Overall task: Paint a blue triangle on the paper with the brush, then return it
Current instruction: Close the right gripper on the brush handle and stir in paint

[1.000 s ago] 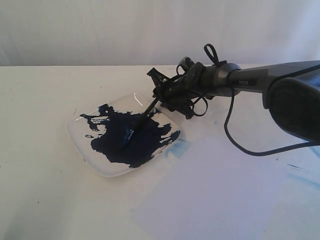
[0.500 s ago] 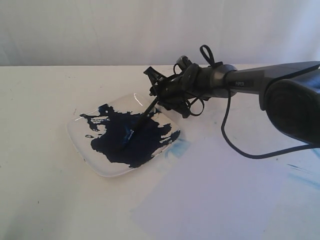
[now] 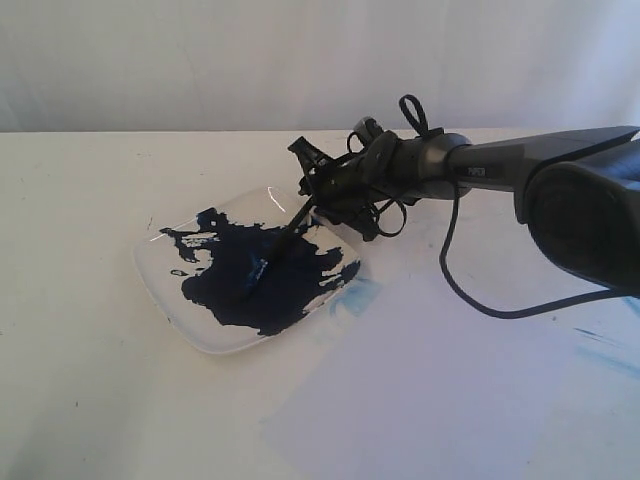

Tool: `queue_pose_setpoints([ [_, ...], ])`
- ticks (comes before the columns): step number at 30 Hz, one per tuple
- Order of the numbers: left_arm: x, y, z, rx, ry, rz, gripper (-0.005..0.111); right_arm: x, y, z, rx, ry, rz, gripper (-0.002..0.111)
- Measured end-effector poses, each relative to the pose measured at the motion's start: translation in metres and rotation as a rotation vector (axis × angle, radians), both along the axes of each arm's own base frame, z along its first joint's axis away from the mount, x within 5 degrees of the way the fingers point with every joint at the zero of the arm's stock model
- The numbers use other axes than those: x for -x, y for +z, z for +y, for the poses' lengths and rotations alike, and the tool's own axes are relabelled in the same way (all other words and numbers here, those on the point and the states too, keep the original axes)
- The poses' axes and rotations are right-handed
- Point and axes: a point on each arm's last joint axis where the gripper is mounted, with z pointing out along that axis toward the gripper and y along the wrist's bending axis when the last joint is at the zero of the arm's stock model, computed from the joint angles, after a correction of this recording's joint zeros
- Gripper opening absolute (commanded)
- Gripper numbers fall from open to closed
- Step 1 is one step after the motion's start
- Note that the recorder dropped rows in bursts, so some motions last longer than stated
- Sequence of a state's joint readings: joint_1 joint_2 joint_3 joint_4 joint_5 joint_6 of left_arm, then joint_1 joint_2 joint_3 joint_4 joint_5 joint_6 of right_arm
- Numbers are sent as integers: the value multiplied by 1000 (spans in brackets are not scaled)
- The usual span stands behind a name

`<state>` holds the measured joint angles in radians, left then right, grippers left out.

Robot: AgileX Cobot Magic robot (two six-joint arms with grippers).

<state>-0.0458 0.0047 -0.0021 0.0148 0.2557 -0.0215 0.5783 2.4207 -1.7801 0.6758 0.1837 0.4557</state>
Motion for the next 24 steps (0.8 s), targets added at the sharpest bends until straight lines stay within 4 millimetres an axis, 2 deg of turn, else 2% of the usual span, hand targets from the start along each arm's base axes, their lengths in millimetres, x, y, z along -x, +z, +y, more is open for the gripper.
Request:
queue_pose_setpoints([
  [3,0,0,0,0,0,0,0,0,0,0,-2,-1,1,34],
  [15,0,0,0,0,0,0,0,0,0,0,-3,-1,3,8],
  [21,0,0,0,0,0,0,0,0,0,0,-19,-19,15,6],
  [24,0,0,0,0,0,0,0,0,0,0,-19,-20,14,0],
])
